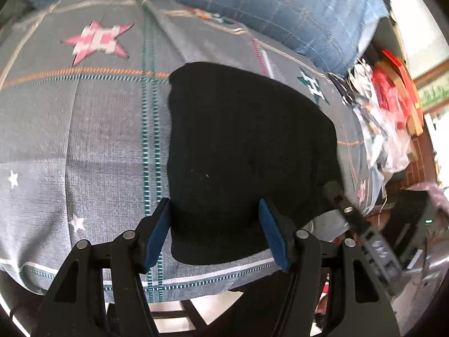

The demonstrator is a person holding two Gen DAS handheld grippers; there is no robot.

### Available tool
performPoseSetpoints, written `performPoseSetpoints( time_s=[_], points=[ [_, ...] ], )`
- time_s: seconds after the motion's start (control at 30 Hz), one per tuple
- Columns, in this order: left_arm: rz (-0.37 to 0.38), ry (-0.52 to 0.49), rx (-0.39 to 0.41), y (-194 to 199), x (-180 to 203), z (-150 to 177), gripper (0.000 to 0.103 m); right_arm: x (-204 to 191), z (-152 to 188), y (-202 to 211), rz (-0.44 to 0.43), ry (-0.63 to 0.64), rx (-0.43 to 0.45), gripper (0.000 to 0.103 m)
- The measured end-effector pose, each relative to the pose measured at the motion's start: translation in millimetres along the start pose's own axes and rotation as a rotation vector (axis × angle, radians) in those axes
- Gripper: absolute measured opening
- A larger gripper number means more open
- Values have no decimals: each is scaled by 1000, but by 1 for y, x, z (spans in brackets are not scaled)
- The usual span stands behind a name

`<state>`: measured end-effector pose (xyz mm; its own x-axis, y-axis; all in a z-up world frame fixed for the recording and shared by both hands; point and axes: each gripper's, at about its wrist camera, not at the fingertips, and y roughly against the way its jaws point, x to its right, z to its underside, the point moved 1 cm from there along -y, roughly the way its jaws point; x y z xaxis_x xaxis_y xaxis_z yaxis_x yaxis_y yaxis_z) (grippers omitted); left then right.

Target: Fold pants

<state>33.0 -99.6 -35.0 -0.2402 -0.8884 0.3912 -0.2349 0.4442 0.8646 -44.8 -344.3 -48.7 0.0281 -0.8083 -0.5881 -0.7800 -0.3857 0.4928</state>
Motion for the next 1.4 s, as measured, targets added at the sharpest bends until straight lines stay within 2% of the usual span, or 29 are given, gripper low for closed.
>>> performPoseSetpoints(
  time_s=[0.07,0.13,0.2,0.33,0.37,0.4,0.5,0.53,0.6,0.7,0.77,0.83,0.93,0.97,1.03,1.07,1.1,1.13,1.27,1.4],
  points=[
    [11,-23,-5,0,6,3,62,0,-1,12,17,11,27,11],
    [-12,-55,1,-7,12,4,62,13,4,8,74,0,3,10],
    [-41,-78,13,-14,15,5,67,27,12,-5,91,-27,-40,11],
    [-56,-117,32,-10,17,8,69,40,14,-3,48,-134,-22,14],
    [-57,-130,33,-6,17,9,69,38,12,-1,41,-138,-20,21],
    [-57,-140,38,0,16,9,69,36,10,2,39,-141,-20,21],
    [-38,-163,102,23,16,4,69,36,2,18,32,-160,27,25],
    [-29,-163,134,32,15,-2,69,37,-1,20,20,-174,42,27],
    [-31,-152,163,39,10,-15,69,41,-11,20,1,-209,66,40],
    [-25,-84,126,27,2,-44,69,36,-25,8,5,-217,64,42],
    [23,-27,90,19,1,-54,69,25,-32,5,6,-175,99,42],
    [43,-19,90,16,6,-56,69,8,-38,4,-1,-103,152,42],
    [-26,-81,153,9,23,-54,69,-6,-42,-9,32,-5,168,41],
    [-82,-106,184,3,27,-54,69,-7,-41,-16,51,20,155,38],
    [-184,-129,198,-14,28,-55,71,-2,-37,-37,115,55,95,38],
    [-204,-127,199,-22,25,-56,76,6,-33,-51,145,49,43,38],
    [-209,-119,201,-27,22,-58,84,13,-30,-56,139,29,37,39],
    [-198,-96,186,-30,17,-59,85,20,-29,-53,113,0,62,39],
    [-67,29,93,-24,-7,-68,84,27,-35,-40,79,-56,52,42],
    [-32,83,124,-2,-22,-67,84,44,-38,-25,29,-159,52,43]
  ],
)
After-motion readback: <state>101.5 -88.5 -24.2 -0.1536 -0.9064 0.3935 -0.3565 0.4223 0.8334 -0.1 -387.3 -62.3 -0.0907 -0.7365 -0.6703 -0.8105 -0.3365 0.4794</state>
